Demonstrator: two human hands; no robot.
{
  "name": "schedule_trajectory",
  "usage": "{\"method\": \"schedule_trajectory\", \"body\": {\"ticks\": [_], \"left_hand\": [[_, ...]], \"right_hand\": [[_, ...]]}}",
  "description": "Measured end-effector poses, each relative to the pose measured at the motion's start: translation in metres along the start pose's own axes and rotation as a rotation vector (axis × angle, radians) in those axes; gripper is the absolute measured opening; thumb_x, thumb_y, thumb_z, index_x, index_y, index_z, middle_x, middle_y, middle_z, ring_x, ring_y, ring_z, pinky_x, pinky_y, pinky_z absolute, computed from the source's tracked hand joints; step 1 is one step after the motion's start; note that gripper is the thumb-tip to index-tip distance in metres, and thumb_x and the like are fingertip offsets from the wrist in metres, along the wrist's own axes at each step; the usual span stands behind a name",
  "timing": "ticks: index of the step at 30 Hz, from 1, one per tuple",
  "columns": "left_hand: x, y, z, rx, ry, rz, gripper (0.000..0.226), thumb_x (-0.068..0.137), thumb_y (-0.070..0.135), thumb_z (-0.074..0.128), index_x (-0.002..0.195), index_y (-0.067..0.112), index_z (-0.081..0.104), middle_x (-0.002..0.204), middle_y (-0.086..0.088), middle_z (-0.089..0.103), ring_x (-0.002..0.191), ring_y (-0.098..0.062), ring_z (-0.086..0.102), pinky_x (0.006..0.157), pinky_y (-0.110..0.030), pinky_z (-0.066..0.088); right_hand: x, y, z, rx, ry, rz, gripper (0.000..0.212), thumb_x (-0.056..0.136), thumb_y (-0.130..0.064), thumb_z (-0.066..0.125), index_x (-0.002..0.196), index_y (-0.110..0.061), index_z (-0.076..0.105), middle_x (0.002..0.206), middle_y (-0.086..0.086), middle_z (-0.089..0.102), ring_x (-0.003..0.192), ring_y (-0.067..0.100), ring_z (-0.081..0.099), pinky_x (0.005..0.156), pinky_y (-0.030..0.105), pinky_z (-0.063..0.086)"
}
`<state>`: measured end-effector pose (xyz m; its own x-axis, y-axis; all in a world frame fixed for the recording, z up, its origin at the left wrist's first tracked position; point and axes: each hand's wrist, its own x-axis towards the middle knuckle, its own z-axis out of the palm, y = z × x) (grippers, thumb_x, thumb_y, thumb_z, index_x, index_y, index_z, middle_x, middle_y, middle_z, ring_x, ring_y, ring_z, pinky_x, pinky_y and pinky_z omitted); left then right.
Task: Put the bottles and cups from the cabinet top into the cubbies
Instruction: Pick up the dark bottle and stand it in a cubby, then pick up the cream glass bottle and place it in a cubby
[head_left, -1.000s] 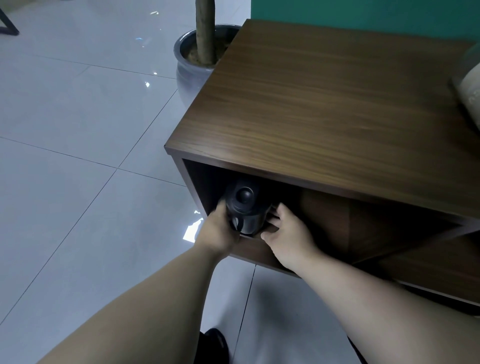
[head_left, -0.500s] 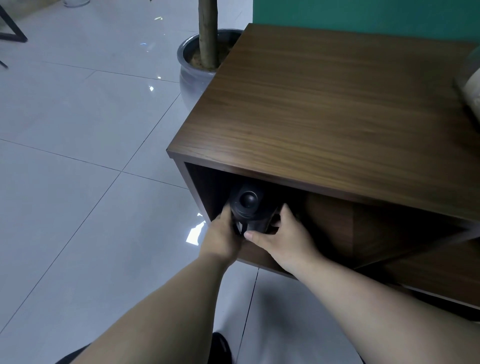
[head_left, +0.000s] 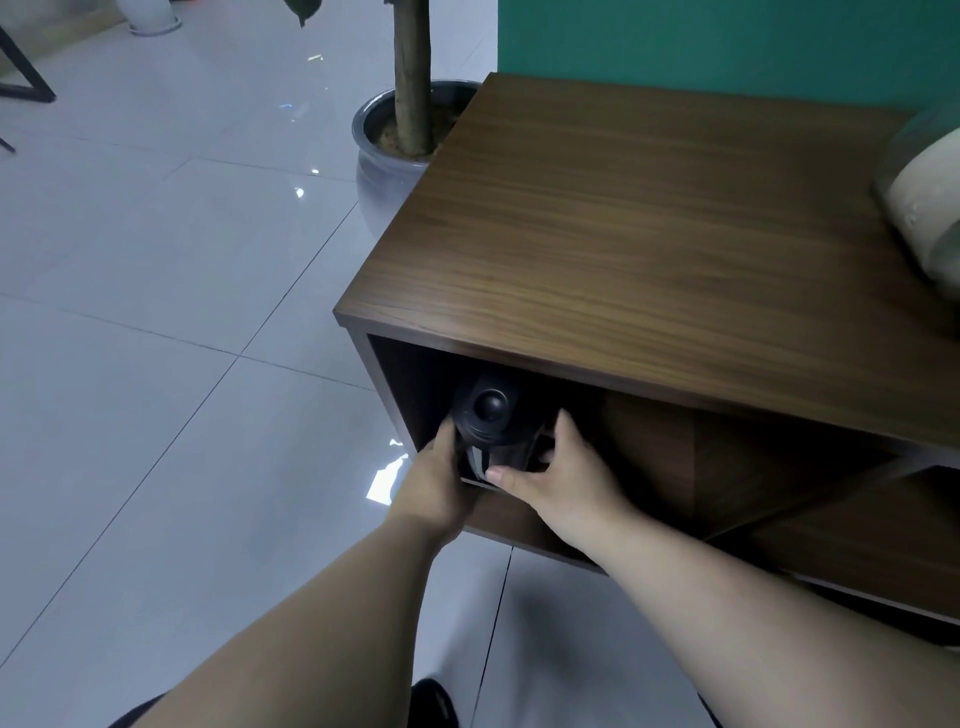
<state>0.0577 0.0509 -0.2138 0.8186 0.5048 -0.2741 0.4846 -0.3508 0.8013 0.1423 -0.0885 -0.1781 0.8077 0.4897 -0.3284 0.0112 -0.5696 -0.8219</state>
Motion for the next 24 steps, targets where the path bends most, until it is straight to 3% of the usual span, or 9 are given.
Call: {"method": "schedule_trajectory", "body": {"ticks": [2,4,6,9,13,16,19,21,24], "left_hand": [[-0.005,0.006,-0.009,0.016,-0.041,-0.041,0.058,0.069,0.021,0.074,0.124,0.03,0.056,0.106,0.015,0.07,0.089,-0.003,0.067,0.067,-0.011,0.048],[-0.012,0.015,-0.022,0.092,-0.107,-0.112,0.039,0.076,0.01,0.076,0.109,0.026,0.063,0.092,0.012,0.069,0.075,0.002,0.062,0.055,-0.005,0.044],[-0.018,0.023,-0.036,0.201,-0.185,-0.187,0.022,0.081,0.007,0.072,0.09,0.026,0.066,0.084,0.003,0.068,0.071,-0.013,0.06,0.051,-0.011,0.042],[-0.034,0.04,-0.048,0.321,-0.268,-0.24,0.011,0.086,0.015,0.069,0.077,0.019,0.065,0.084,-0.003,0.061,0.079,-0.021,0.053,0.06,-0.023,0.042],[-0.068,0.08,-0.052,0.533,-0.28,-0.108,0.021,0.083,0.037,0.058,0.072,0.019,0.057,0.078,-0.001,0.061,0.085,-0.029,0.063,0.06,-0.028,0.041],[-0.099,0.113,-0.043,0.507,-0.237,0.051,0.024,0.091,0.046,0.058,0.096,0.024,0.066,0.098,-0.003,0.068,0.095,-0.024,0.063,0.071,-0.03,0.041],[-0.124,0.135,-0.033,0.419,-0.306,0.197,0.039,0.095,0.05,0.061,0.127,0.028,0.064,0.122,0.004,0.071,0.109,-0.016,0.065,0.084,-0.027,0.047],[-0.132,0.142,-0.028,0.42,-0.401,0.286,0.045,0.093,0.05,0.063,0.134,0.029,0.062,0.131,0.008,0.068,0.118,-0.011,0.064,0.093,-0.024,0.048],[-0.133,0.149,-0.024,0.439,-0.456,0.372,0.048,0.094,0.048,0.064,0.138,0.032,0.06,0.134,0.011,0.062,0.121,-0.007,0.062,0.1,-0.022,0.047]], "right_hand": [[-0.007,-0.001,-0.004,-0.089,-0.017,0.089,0.106,0.067,-0.042,0.086,0.154,-0.025,0.027,0.149,0.002,0.051,0.134,0.024,0.053,0.11,0.045,0.045],[-0.017,-0.002,-0.011,-0.138,-0.058,0.147,0.104,0.074,-0.036,0.083,0.158,-0.024,0.023,0.153,0.005,0.048,0.136,0.026,0.05,0.111,0.042,0.044],[-0.032,-0.006,-0.02,-0.147,-0.116,0.15,0.083,0.082,-0.029,0.078,0.153,-0.023,0.037,0.144,0.003,0.055,0.126,0.022,0.057,0.105,0.035,0.047],[-0.062,-0.015,-0.039,-0.186,-0.131,0.091,0.051,0.086,-0.029,0.073,0.135,-0.024,0.059,0.118,-0.009,0.066,0.106,0.013,0.065,0.1,0.03,0.05],[-0.11,-0.021,-0.071,-0.244,-0.099,-0.027,0.034,0.086,-0.025,0.07,0.12,-0.026,0.07,0.105,-0.009,0.072,0.097,0.005,0.068,0.091,0.02,0.052],[-0.15,-0.024,-0.104,-0.249,0.025,-0.134,0.024,0.087,-0.021,0.071,0.105,-0.037,0.073,0.101,-0.015,0.073,0.095,-0.005,0.066,0.085,0.012,0.049],[-0.183,-0.036,-0.144,-0.158,0.268,-0.213,0.033,0.087,-0.017,0.073,0.098,-0.048,0.069,0.105,-0.028,0.07,0.099,-0.01,0.063,0.086,0.013,0.05],[-0.194,-0.053,-0.174,-0.157,0.479,-0.28,0.037,0.086,-0.015,0.074,0.108,-0.044,0.068,0.112,-0.031,0.065,0.108,-0.009,0.058,0.09,0.014,0.045],[-0.187,-0.077,-0.216,-0.238,0.73,-0.249,0.05,0.084,-0.025,0.075,0.131,-0.032,0.06,0.128,-0.012,0.053,0.124,0.01,0.052,0.099,0.026,0.042]]}}
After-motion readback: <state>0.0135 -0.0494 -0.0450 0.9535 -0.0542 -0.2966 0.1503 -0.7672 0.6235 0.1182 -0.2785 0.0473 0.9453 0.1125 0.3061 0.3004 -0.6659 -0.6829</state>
